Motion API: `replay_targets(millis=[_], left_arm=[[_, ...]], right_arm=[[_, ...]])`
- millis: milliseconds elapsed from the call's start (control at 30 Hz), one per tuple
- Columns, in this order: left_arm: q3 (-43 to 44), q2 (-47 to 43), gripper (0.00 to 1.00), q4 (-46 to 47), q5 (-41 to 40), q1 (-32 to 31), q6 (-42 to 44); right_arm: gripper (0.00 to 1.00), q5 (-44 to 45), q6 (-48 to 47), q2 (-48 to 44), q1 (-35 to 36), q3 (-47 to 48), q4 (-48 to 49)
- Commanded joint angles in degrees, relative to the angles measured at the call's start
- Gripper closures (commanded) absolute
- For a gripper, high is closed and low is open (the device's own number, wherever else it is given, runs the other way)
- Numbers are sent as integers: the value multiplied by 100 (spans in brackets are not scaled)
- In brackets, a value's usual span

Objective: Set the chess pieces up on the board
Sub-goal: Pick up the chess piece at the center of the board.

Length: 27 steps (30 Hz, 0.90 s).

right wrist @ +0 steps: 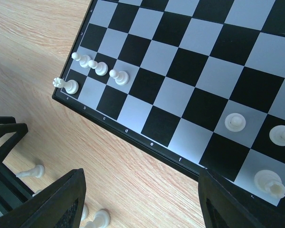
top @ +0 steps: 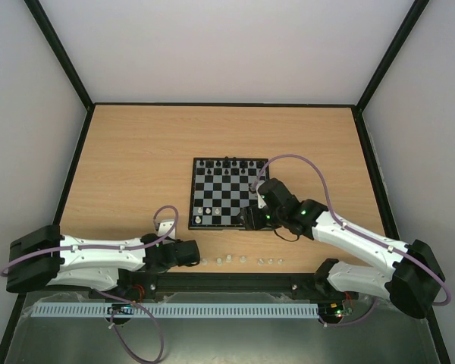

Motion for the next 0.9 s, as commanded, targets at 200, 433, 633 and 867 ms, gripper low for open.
replay_targets(millis=[200,433,633,867], left_arm=[[135,-9,87,-129,-204,-63,37],[268,45,98,-269,-292,-60,115],[748,41,98,-477,-484,-28,521],[1489,318,98,-352,-558,156,1393]], right_arm=[[35,66,-47,-67,34,-58,-40],[35,97,-21,-130,42,-77,-61],[35,183,3,-150,38,-72,-89],[34,488,61,-240,45,-67,-139]])
